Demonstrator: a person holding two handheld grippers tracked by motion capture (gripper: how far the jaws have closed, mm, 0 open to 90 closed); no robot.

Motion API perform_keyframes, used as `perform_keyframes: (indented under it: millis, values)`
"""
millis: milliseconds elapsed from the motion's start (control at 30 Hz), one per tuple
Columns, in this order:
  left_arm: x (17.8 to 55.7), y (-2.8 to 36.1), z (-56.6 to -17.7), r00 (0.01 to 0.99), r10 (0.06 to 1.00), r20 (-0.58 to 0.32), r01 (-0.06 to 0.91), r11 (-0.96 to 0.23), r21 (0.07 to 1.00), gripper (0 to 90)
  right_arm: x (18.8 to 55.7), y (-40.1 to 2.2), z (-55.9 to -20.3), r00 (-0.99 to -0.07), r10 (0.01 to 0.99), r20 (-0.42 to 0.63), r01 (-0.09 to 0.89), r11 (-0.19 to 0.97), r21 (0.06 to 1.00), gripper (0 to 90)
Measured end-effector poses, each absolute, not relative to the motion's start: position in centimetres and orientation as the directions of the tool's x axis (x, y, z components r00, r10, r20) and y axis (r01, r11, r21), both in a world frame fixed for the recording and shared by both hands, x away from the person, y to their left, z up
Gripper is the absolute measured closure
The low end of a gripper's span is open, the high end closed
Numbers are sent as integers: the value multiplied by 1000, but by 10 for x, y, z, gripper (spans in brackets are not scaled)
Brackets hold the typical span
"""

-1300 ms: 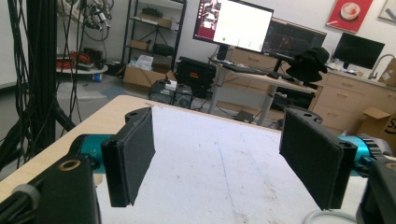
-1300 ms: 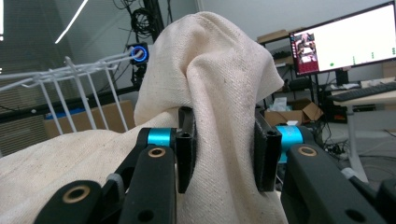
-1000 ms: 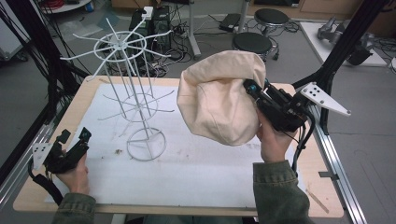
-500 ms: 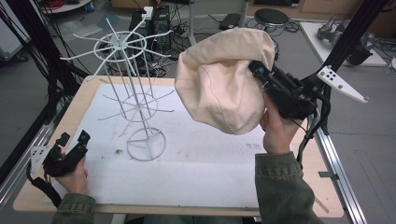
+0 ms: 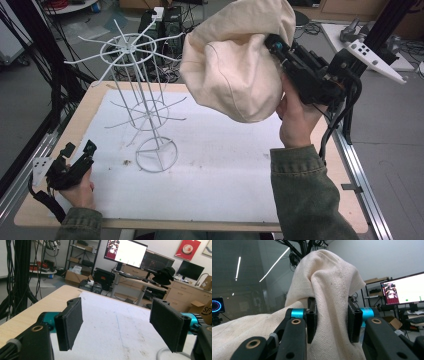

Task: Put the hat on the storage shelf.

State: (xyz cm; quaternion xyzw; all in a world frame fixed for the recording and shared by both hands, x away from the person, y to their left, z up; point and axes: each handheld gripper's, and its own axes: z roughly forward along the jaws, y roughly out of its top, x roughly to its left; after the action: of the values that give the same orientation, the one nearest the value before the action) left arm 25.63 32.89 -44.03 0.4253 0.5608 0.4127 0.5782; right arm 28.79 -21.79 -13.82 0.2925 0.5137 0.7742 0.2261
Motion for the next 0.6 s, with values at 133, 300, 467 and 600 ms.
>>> perform_keyframes:
  millis: [133,300,467,600]
  values:
    - [257,329,-441,32,953,-300,1,300,954,265,287,-212,-128,-733,647,211,-68,-378,923,683]
    - [257,329,-441,32,953,-302,0,302,953,265,287,-206,-114,-741,642,197,-87,-383,920,683]
    - [257,330,-441,33,953,-303,1,303,953,265,287,-198,-105,-751,633,186,-94,-382,919,683]
    - [256,329,-440,34,952,-304,-2,304,953,265,288,-191,-104,-758,625,185,-91,-382,920,683]
